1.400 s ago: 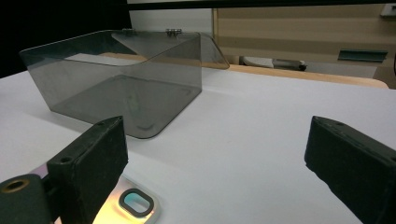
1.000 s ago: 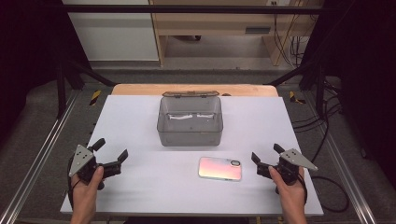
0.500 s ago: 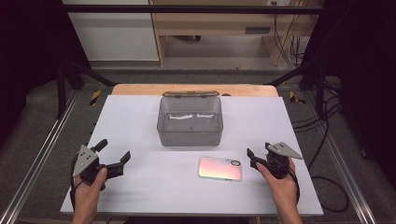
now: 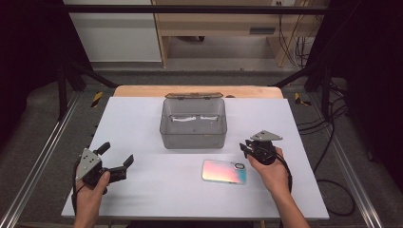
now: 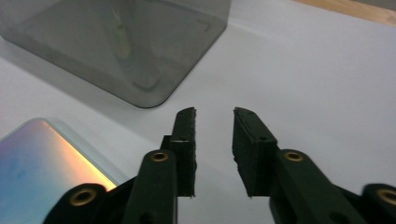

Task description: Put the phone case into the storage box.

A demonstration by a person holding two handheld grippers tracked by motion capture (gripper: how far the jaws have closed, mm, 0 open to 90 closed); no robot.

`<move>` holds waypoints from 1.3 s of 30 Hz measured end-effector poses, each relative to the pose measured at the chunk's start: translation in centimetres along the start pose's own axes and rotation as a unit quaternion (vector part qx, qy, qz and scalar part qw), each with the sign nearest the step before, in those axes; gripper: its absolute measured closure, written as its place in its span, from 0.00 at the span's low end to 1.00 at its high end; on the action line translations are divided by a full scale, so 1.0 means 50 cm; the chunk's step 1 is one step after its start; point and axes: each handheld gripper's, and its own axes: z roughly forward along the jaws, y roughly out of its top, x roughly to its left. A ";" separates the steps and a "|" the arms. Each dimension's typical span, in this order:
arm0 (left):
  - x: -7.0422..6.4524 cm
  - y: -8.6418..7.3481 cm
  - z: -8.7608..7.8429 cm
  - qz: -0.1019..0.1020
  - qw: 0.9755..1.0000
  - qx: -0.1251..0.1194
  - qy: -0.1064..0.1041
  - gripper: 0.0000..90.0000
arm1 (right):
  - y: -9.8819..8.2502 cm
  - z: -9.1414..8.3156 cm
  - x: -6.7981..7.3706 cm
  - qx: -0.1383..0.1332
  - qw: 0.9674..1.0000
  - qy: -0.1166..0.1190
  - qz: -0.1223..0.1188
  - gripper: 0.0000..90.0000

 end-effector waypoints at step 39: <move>-0.011 -0.001 0.006 0.022 1.000 0.015 -0.004 0.02 | -0.091 -0.046 0.058 0.114 0.991 0.068 -0.035 1.00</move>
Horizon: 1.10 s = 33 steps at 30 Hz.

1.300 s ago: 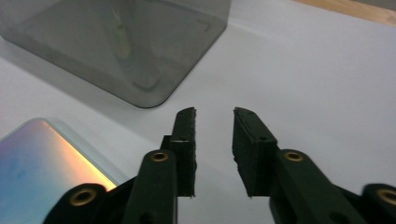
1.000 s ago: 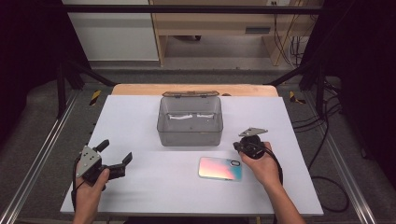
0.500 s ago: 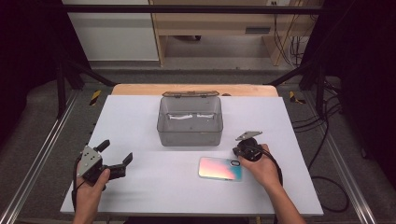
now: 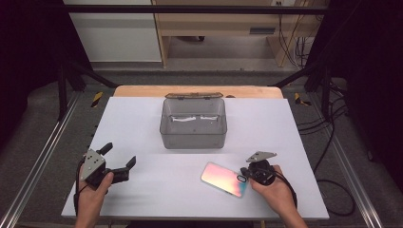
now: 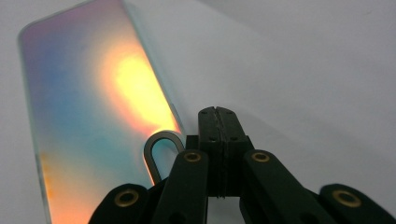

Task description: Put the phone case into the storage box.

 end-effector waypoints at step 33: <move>-0.002 -0.001 0.001 0.001 1.000 0.003 0.001 0.02 | -0.054 -0.023 0.119 -0.044 0.998 0.046 -0.030 0.09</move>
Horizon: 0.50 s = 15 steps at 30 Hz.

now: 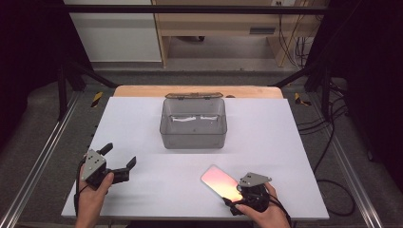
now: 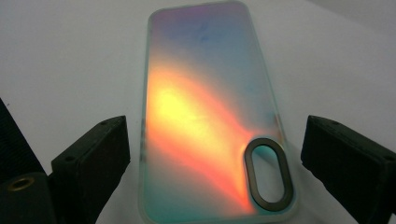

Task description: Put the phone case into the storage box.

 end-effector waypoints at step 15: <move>-0.002 0.001 0.001 0.003 1.000 0.001 -0.001 0.02 | -0.004 0.013 0.009 0.015 1.000 -0.016 -0.020 0.18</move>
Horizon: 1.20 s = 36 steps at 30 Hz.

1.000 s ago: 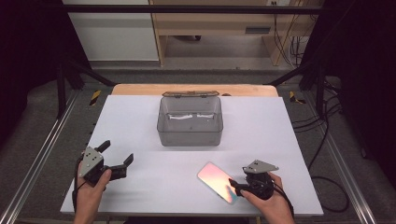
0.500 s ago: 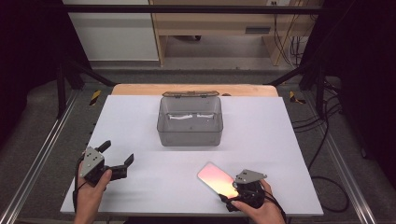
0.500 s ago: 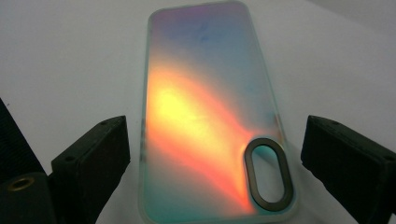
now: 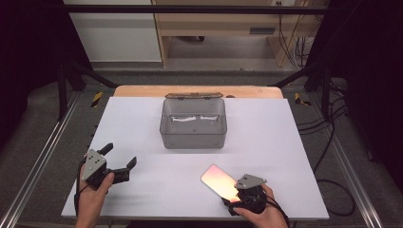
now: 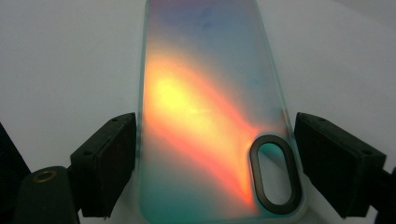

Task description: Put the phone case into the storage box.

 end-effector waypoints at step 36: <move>-0.076 0.177 0.064 -0.047 0.997 -0.039 -0.040 0.01 | 0.248 -0.019 -0.041 -0.190 0.981 -0.011 0.034 0.20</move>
